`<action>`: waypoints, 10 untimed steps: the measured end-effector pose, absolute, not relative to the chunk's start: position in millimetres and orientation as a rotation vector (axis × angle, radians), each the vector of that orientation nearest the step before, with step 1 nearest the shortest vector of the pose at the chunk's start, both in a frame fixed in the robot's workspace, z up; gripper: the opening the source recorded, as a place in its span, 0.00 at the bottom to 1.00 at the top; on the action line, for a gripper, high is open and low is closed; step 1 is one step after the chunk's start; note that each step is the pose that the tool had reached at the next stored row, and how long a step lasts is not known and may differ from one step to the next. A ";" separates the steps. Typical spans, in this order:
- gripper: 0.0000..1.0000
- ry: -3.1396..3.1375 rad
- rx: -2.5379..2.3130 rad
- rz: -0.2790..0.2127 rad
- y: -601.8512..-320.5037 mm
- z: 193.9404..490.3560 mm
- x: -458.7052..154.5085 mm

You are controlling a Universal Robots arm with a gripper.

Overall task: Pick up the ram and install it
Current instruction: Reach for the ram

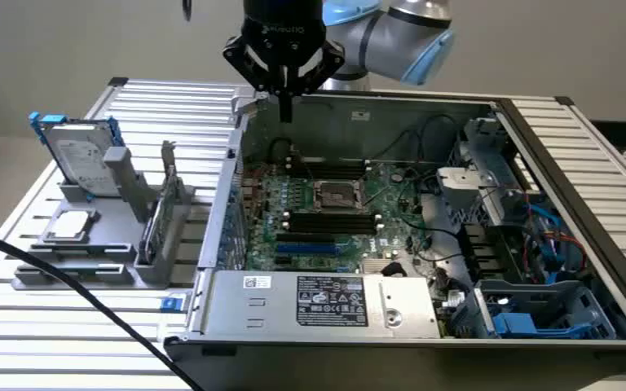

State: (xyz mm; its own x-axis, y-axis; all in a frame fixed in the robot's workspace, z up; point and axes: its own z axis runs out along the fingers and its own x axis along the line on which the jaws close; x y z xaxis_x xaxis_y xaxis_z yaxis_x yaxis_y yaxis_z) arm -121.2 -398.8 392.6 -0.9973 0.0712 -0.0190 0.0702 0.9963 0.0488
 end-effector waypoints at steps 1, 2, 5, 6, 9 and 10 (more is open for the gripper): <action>0.11 3.118 0.110 0.075 -398.8 392.6 -121.2; 0.11 3.118 0.110 0.075 -398.8 392.6 -121.2; 0.11 3.118 0.110 0.075 -398.8 392.6 -121.2; 0.11 3.118 0.110 0.075 -398.8 392.6 -121.2; 0.11 3.118 0.110 0.075 -398.8 392.6 -121.4; 0.11 3.118 0.111 0.075 -398.8 392.7 -122.6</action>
